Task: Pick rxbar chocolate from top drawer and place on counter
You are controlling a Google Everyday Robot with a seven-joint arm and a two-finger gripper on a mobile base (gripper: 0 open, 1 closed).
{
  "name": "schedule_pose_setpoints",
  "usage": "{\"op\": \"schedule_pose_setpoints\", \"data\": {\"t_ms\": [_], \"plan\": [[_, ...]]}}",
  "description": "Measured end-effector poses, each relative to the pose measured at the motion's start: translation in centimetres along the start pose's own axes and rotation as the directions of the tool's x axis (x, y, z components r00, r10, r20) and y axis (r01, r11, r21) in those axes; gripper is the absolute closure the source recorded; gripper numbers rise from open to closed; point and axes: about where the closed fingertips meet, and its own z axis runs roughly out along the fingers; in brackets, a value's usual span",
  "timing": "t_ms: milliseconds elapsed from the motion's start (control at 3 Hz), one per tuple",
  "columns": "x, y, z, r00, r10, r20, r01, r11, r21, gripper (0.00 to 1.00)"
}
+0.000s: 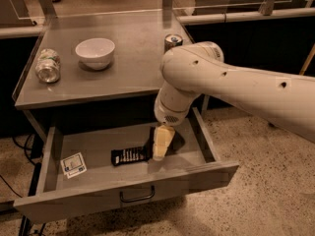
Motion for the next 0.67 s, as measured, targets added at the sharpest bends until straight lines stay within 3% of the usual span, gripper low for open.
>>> {"op": "schedule_pose_setpoints", "data": {"t_ms": [333,667], "plan": [[-0.71,-0.29,3.89,1.000,0.019,-0.016,-0.019,0.9995,0.027,0.00],[-0.81,-0.25,4.37,1.000,0.021,-0.008,-0.021,0.9996,0.021,0.00]]}}
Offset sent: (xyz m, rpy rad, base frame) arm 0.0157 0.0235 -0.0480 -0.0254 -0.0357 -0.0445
